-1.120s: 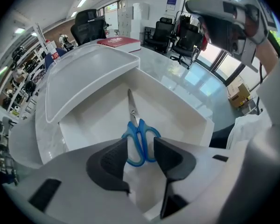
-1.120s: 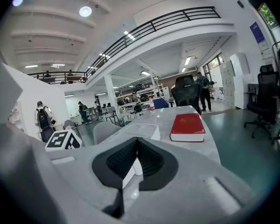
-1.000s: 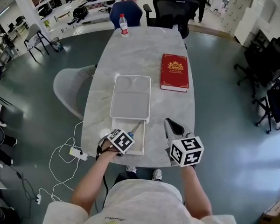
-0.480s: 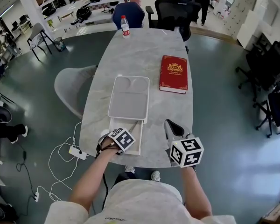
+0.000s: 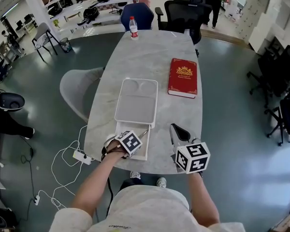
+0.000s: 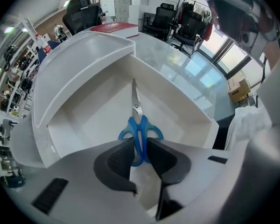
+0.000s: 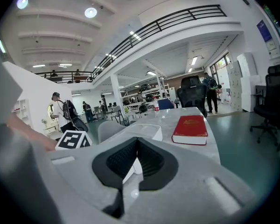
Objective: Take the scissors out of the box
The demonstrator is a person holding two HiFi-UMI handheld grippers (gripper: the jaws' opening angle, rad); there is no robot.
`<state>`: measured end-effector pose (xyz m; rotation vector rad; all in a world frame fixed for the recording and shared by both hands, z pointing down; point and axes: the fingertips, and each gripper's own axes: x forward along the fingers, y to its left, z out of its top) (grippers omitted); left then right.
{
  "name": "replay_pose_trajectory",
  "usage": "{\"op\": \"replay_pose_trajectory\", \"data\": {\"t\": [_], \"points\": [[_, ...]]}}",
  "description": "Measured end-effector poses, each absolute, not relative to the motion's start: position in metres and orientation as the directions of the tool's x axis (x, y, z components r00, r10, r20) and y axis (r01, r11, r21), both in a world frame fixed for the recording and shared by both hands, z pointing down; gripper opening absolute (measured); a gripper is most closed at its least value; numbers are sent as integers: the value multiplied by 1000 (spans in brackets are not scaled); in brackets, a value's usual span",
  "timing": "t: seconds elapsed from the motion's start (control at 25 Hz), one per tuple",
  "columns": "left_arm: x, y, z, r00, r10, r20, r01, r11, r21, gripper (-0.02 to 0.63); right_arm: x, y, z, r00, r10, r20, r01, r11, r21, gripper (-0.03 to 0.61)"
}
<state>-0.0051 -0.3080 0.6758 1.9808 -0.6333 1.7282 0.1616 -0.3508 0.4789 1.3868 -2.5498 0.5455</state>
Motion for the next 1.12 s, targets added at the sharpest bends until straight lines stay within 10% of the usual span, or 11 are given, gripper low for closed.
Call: {"op": "replay_pose_trajectory", "data": {"t": [1.12], "points": [[-49,-290,597,187,-396,899,-723,-675,-147,80,123,-346,472,-630,-707,321,-776,585,-236,5]]}}
